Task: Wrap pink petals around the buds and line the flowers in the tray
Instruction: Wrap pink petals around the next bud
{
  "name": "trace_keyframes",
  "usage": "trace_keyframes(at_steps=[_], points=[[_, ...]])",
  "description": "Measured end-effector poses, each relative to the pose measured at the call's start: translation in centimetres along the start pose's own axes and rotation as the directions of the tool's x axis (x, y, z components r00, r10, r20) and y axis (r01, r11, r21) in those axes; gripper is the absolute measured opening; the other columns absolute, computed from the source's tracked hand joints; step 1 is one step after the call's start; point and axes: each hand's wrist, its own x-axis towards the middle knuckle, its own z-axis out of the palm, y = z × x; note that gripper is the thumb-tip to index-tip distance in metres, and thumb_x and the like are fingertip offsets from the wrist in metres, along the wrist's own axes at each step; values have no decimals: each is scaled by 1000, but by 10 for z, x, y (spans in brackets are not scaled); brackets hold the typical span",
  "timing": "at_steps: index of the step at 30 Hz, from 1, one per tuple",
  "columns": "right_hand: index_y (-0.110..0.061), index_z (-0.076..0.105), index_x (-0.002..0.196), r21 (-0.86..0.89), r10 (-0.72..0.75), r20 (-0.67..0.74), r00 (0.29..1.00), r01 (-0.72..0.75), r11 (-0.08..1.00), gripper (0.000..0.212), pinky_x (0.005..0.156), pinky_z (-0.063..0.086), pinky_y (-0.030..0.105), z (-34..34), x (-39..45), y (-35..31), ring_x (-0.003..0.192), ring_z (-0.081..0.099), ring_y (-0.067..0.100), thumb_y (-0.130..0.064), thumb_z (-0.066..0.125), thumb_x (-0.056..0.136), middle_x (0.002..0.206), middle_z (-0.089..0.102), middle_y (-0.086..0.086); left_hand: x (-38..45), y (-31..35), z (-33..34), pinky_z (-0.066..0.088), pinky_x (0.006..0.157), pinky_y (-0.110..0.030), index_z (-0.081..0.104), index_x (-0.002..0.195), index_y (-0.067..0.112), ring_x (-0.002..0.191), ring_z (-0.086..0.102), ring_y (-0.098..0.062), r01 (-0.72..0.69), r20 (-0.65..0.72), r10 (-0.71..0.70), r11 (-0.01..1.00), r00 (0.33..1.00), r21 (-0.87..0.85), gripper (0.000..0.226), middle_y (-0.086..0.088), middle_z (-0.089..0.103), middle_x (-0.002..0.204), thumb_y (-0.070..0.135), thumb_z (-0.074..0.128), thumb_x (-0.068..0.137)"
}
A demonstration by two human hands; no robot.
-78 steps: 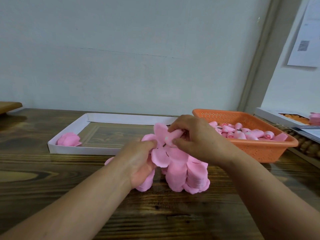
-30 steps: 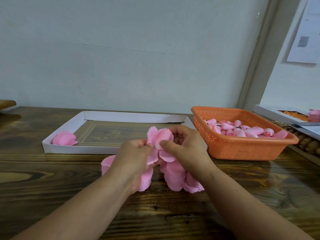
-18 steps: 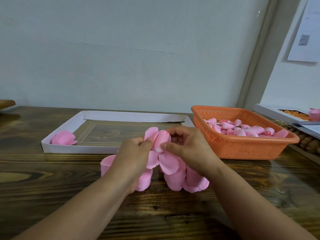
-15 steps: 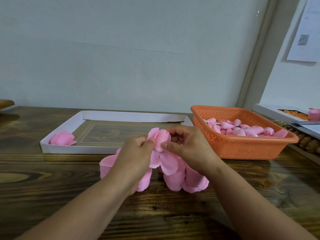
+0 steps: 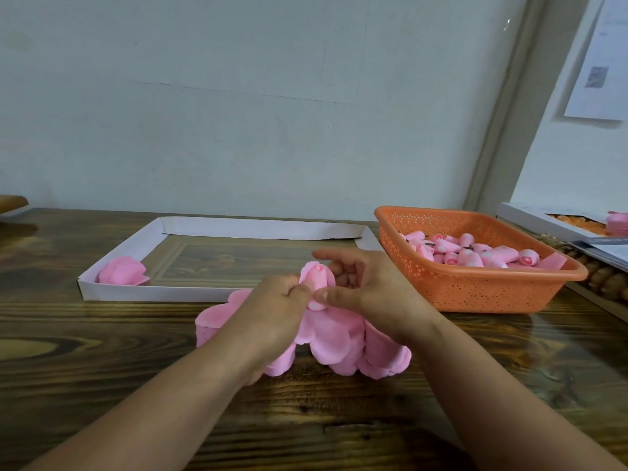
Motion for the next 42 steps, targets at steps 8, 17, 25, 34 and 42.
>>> trace_keyframes(at_steps=[8,17,25,34,42], points=[[-9,68,80,131,71,-104,992,-57,990,15,75,52,45,1,-1,6,72,61,24,2,75,74,78,67,13,6,8,-11,41,49,-22,68,104,6,44,57,-15,226,131,-192,910,973,-348,56,-8,66,61,48,31,101],[-14,64,76,69,29,-126,992,-20,997,19,67,53,48,6,-3,-3,66,62,27,-1,77,72,77,68,27,6,2,-12,36,64,-30,75,72,10,71,47,-27,195,141,-149,890,979,-412,32,-18,63,87,19,56,95],[-4,61,80,48,10,-136,991,-3,999,22,59,52,35,9,-5,-4,58,64,20,-13,80,72,65,70,14,8,0,-8,47,99,-46,73,86,1,95,63,-30,192,113,-160,901,981,-389,26,-26,69,105,25,65,89],[3,61,67,54,50,-341,939,-33,998,15,45,48,25,13,1,0,39,54,12,2,63,82,45,58,5,11,3,-9,58,60,-28,58,116,1,81,73,-25,279,182,-212,741,960,-611,34,-20,70,105,28,53,96],[-5,58,60,57,57,-439,897,-35,998,23,51,51,34,7,4,4,40,55,15,2,61,82,45,58,7,9,3,-14,54,87,-54,38,134,-13,109,62,-44,416,385,-159,353,909,-838,49,-36,58,120,10,33,91]])
